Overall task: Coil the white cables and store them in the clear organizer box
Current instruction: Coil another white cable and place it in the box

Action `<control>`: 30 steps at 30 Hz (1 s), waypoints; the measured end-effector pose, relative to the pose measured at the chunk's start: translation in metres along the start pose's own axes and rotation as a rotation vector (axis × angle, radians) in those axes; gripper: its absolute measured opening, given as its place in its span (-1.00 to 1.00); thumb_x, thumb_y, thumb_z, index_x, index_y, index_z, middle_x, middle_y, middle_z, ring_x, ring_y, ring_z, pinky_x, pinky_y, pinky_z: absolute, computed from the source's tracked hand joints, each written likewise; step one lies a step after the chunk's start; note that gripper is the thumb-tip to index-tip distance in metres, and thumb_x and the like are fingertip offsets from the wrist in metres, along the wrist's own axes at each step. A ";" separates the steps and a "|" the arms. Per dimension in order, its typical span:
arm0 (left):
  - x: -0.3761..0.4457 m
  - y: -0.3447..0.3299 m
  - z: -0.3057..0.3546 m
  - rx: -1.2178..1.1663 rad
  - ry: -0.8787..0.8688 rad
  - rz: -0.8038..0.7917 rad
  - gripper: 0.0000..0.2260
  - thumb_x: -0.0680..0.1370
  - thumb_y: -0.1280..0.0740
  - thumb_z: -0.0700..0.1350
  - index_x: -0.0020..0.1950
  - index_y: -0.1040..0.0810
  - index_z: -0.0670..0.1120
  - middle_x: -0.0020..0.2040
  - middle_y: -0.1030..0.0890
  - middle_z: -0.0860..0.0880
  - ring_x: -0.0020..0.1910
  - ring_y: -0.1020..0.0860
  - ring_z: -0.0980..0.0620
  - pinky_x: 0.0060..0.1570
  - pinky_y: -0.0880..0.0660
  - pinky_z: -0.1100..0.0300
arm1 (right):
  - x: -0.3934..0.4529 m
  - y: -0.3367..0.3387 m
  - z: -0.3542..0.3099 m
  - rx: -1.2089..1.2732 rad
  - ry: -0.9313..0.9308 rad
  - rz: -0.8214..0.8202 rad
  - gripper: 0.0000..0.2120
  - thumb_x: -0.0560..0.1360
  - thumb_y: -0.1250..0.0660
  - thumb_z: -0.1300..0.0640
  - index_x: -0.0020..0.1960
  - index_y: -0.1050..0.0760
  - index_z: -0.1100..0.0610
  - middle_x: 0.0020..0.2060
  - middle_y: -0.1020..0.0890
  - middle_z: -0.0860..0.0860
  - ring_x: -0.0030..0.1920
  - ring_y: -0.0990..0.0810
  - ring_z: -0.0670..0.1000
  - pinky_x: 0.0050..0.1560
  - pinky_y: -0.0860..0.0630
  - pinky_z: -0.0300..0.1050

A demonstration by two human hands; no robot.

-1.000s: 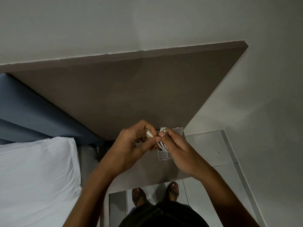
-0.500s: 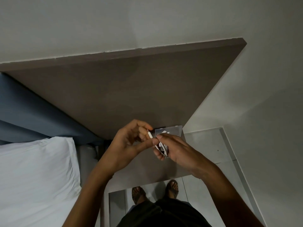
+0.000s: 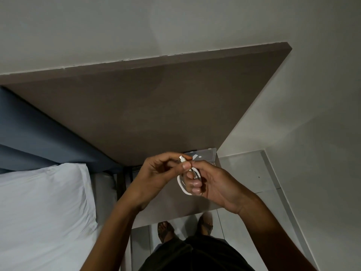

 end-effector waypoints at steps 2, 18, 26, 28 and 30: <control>0.000 0.001 -0.001 0.002 0.006 -0.005 -0.78 0.65 -0.42 -0.13 0.28 -0.71 -0.08 0.04 -0.79 -0.10 0.14 -0.75 0.00 0.20 -0.60 0.27 | 0.000 0.000 0.000 0.057 0.006 -0.015 -0.66 0.69 -0.19 -0.05 -0.14 -0.55 0.10 -0.35 -0.41 -0.02 -0.34 -0.40 -0.10 -0.26 -0.43 -0.23; 0.007 0.009 -0.012 -0.181 0.110 0.077 -0.80 0.60 -0.45 -0.15 0.17 -0.69 -0.23 0.04 -0.73 -0.17 0.09 -0.71 -0.06 0.15 -0.65 0.14 | 0.002 -0.001 0.000 -0.375 0.180 0.089 -0.67 0.72 -0.25 -0.14 -0.09 -0.61 0.01 -0.29 -0.61 -0.07 -0.22 -0.60 -0.15 -0.08 -0.61 -0.27; 0.011 0.010 -0.025 -0.135 0.203 0.213 -0.79 0.60 -0.47 -0.17 0.21 -0.64 -0.18 -0.02 -0.70 -0.12 -0.06 -0.71 0.08 -0.11 -0.63 0.30 | 0.014 0.002 0.025 -0.739 0.228 0.397 -0.73 0.72 -0.13 -0.21 0.12 -0.49 -0.06 -0.07 -0.66 -0.07 -0.02 -0.68 -0.10 0.08 -0.64 -0.09; 0.012 0.009 -0.032 -0.165 0.231 0.260 -0.72 0.58 -0.49 -0.18 0.25 -0.57 -0.21 -0.02 -0.67 -0.17 -0.04 -0.70 -0.02 -0.08 -0.65 0.21 | 0.016 0.005 0.032 -0.767 0.276 0.442 -0.77 0.74 -0.12 -0.16 0.20 -0.43 -0.03 0.00 -0.64 -0.02 0.02 -0.67 -0.02 0.09 -0.65 0.01; 0.012 0.006 -0.042 -0.157 0.258 0.292 -0.74 0.59 -0.48 -0.20 0.23 -0.54 -0.22 -0.03 -0.64 -0.20 -0.02 -0.64 -0.13 -0.02 -0.63 0.10 | 0.018 0.011 0.036 -0.813 0.375 0.478 -0.82 0.76 -0.14 -0.02 0.24 -0.43 0.05 0.01 -0.64 0.03 0.01 -0.67 0.01 0.08 -0.66 0.02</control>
Point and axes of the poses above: each hand's wrist, its own x-axis towards the middle knuckle, its own y-axis out of the back of the hand, z = x × y, the point moved 2 cm from there along x, towards the middle knuckle
